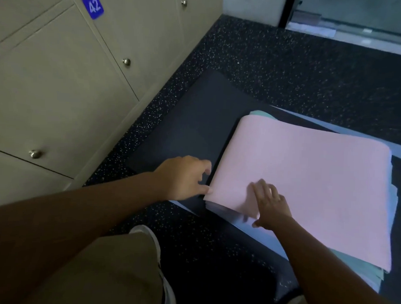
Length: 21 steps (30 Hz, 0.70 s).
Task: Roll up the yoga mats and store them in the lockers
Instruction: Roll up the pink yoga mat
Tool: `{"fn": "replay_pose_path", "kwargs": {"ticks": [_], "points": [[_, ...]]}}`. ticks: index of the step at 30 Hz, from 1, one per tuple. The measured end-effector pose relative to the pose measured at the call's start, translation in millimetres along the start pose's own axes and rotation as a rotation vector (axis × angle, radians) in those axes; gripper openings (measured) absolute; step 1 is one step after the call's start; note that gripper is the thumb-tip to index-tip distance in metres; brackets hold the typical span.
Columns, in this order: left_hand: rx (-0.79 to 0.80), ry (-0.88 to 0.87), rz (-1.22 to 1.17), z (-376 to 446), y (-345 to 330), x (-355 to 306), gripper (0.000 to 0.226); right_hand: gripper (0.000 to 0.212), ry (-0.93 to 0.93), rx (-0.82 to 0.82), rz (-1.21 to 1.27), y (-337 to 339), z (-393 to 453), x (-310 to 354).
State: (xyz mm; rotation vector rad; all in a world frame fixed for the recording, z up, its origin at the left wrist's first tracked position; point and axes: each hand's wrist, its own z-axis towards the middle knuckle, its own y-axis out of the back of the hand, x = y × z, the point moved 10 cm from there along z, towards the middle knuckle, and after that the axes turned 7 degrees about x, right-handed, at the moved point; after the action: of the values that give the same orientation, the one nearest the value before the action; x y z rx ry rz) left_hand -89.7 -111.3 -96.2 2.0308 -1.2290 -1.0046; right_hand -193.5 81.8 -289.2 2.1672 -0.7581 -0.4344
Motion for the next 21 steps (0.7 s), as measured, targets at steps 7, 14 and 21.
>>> {"fn": "replay_pose_path", "kwargs": {"ticks": [7,14,21], "points": [[0.063,0.032,0.017,9,-15,5,0.049,0.119,0.043,-0.066,-0.102,-12,2,-2],[0.062,0.065,0.049,13,-7,9,0.049,0.072,0.16,0.07,0.114,-6,-11,-12],[0.059,-0.015,0.012,18,8,-28,0.046,0.023,0.221,-0.149,0.073,54,-66,-11]]}}
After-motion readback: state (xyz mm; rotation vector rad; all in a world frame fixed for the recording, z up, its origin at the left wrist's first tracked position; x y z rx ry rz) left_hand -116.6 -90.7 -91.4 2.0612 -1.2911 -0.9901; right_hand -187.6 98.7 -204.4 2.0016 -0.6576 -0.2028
